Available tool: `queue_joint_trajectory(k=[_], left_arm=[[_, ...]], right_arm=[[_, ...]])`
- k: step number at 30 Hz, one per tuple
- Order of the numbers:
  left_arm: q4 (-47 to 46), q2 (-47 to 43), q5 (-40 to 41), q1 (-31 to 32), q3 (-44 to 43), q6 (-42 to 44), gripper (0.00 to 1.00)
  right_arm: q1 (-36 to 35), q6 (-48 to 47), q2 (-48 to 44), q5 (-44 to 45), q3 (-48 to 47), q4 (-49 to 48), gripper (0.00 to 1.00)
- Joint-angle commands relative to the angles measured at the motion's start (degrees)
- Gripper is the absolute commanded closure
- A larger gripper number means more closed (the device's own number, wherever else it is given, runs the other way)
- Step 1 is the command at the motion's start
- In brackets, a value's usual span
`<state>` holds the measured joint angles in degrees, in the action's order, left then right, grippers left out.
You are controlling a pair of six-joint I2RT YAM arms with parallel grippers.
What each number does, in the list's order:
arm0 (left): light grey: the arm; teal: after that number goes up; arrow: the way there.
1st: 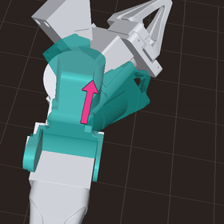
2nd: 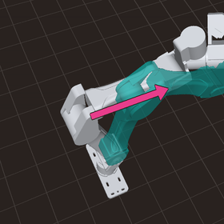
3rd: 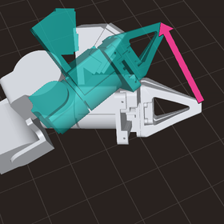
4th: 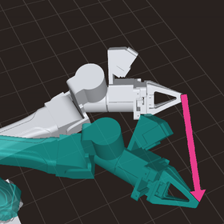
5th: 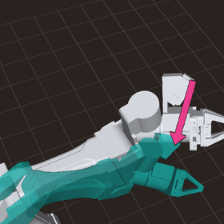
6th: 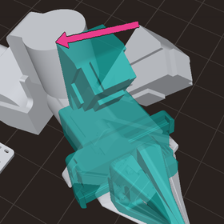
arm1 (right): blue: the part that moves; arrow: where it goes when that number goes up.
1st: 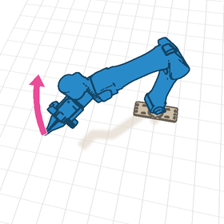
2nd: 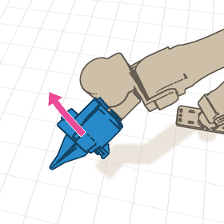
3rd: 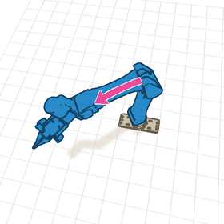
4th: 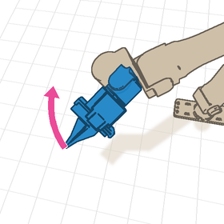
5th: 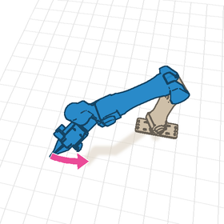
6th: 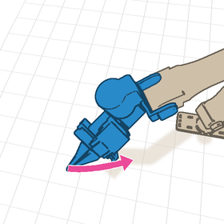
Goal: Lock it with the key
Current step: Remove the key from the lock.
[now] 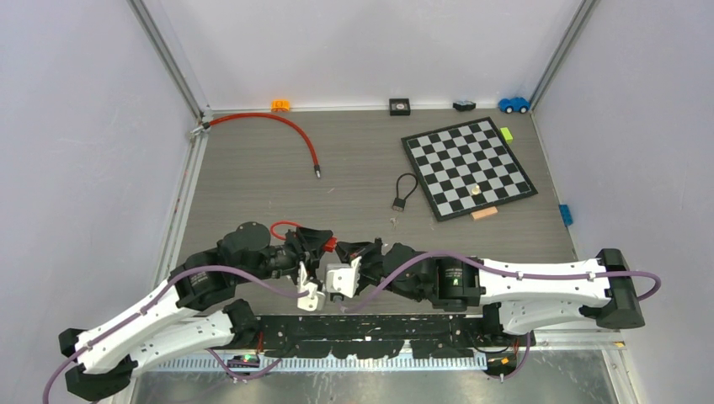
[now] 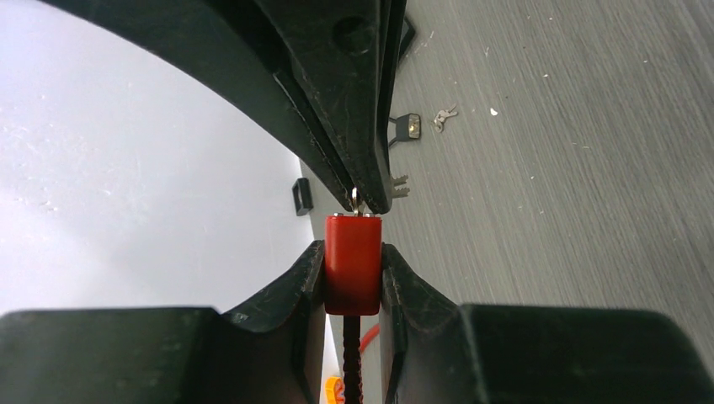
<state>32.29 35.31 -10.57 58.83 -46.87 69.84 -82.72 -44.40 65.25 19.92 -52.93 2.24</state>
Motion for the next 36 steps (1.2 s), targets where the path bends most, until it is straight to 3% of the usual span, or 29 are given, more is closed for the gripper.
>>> queue_joint_trajectory(k=[1, 10, 22, 31, 36], left_arm=[[0.79, 0.11, -2.94, 0.21, -5.49, -4.01, 1.00], [5.49, 1.65, -3.24, 0.23, -8.65, -7.42, 1.00], [8.76, 2.01, -1.21, 0.20, -10.87, -8.98, 1.00], [12.54, 3.56, -4.03, 0.21, -13.32, -10.17, 1.00], [13.05, 3.91, -4.57, 0.18, -13.70, -10.53, 1.00]], right_arm=[[0.29, -5.78, -1.18, 5.14, -2.37, 1.84, 0.99], [-1.49, -14.42, -2.84, 15.52, 0.18, 1.09, 0.99], [-2.70, -15.80, -7.05, 24.11, 3.35, 2.15, 0.99], [-3.11, -20.34, -9.20, 26.20, 4.96, 2.41, 0.99], [-3.06, -16.23, -12.05, 24.32, 5.09, 2.88, 0.99]])
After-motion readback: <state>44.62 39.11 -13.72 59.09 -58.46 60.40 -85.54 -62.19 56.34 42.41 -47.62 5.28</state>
